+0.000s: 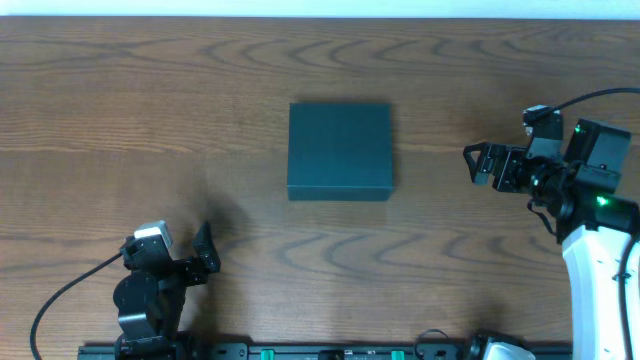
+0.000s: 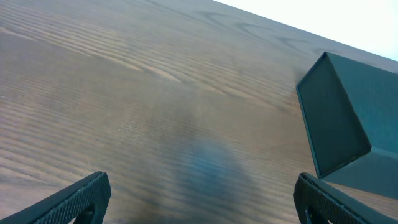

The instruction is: Pack container

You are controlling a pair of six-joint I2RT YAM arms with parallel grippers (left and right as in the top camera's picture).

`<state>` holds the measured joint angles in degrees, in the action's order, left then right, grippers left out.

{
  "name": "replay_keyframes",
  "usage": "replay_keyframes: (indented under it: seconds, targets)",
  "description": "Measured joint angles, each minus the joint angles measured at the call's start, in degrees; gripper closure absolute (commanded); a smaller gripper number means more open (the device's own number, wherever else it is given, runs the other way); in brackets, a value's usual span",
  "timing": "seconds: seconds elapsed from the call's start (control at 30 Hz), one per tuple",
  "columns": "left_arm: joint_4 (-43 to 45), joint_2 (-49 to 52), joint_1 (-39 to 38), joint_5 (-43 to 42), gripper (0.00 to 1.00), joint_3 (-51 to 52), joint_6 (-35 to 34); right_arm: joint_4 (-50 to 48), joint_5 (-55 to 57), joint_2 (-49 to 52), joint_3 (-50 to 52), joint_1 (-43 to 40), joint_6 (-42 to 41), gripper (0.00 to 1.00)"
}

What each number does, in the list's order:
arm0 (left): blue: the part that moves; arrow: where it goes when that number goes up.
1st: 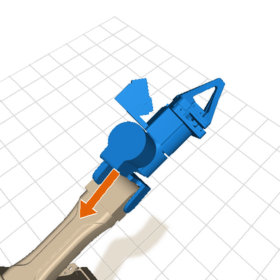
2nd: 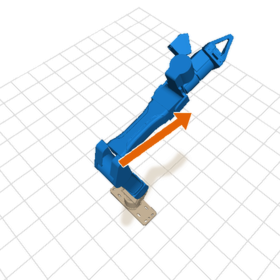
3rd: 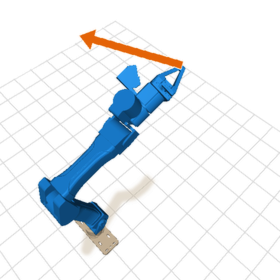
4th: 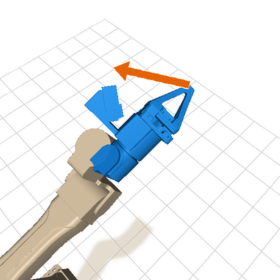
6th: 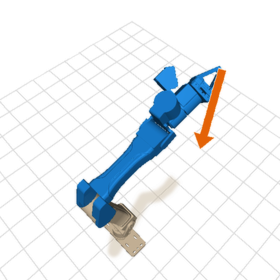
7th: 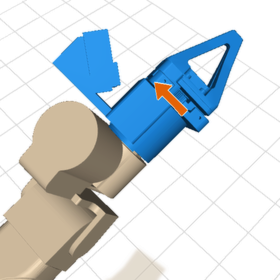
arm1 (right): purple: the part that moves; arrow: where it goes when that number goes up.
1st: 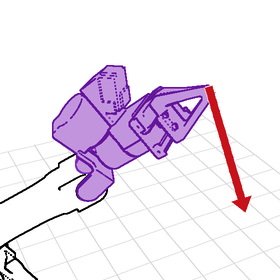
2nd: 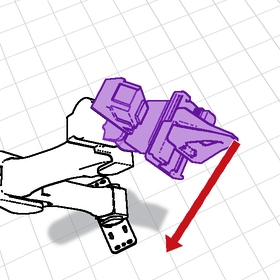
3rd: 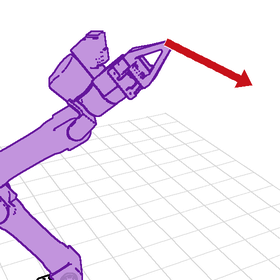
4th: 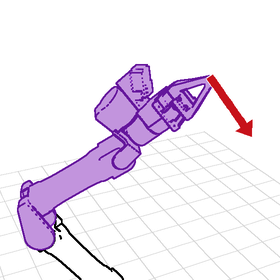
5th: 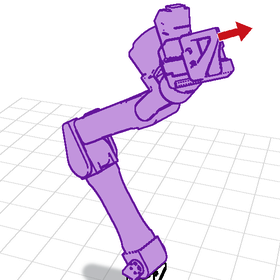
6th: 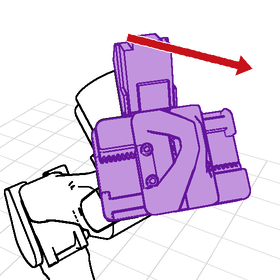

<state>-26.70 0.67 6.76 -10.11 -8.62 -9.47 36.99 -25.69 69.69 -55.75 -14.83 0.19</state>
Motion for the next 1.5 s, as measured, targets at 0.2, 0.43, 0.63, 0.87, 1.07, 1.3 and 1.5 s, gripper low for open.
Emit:
replay_keyframes:
  seconds: [0.2, 0.43, 0.63, 0.87, 1.07, 1.3, 1.5]
  targets:
    - [0.02, 0.0, 0.0, 0.0, 0.05, 0.0, -0.09, -0.02, 0.0, 0.0, 0.0, 0.0, 0.0, 0.01]
    - [0.0, 0.0, 0.0, 0.0, 0.04, 0.0, -0.22, 1.14, 0.35, 0.0, 0.0, 0.0, 0.02, 0.01]
    - [0.0, 0.0, 0.0, 0.0, 0.05, 0.0, -0.22, 0.09, 4.7, -0.44, 1.03, 0.0, 6.32, 0.01]
    - [0.04, 0.0, 0.0, 0.0, 0.05, 0.0, -0.42, -13.77, 6.29, -14.49, 15.76, 0.0, 16.22, 0.01]
    - [0.11, -0.04, 0.0, 0.0, 0.05, 0.0, -0.74, -13.22, 6.16, -35.06, 27.26, 0.0, 17.77, 0.01]
    - [0.13, -0.04, 0.0, 0.0, 0.05, 0.02, -0.85, -7.48, 4.57, -56.96, 35.43, 0.0, 18.47, 0.01]
    - [0.11, -0.04, 0.0, -0.02, 0.04, 0.02, -0.85, -7.23, 3.98, -63.82, 40.65, 0.0, 18.47, 0.01]
